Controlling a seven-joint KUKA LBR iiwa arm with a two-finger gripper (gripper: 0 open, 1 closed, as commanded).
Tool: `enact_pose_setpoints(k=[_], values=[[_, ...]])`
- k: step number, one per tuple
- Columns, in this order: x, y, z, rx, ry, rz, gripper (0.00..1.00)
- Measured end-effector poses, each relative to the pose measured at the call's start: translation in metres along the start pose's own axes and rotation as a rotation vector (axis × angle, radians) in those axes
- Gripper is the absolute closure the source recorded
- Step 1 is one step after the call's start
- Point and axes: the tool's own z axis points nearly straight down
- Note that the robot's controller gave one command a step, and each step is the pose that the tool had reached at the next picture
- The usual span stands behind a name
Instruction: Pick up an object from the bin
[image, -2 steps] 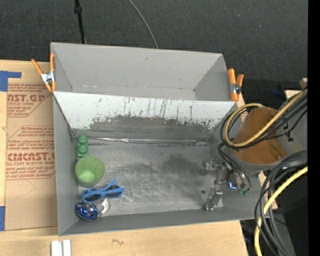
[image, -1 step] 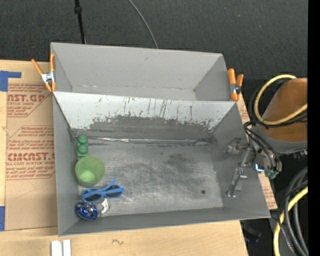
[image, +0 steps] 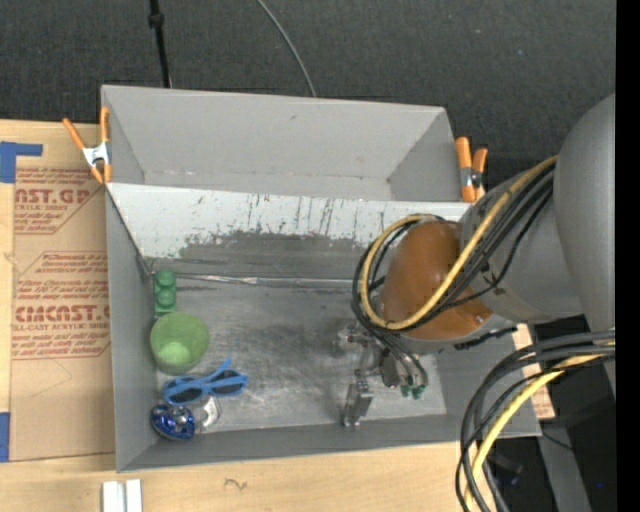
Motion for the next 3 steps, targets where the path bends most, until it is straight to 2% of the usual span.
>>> enact_pose_setpoints(k=[1, 2, 3], values=[[0.008, -0.047, -0.105, 0.002, 0.007, -0.058, 0.0], [-0.041, 0.096, -0.037, -0.006, 0.014, -0.207, 0.0], [-0.005, 0.178, 0.0, -0.005, 0.004, -0.105, 0.0]])
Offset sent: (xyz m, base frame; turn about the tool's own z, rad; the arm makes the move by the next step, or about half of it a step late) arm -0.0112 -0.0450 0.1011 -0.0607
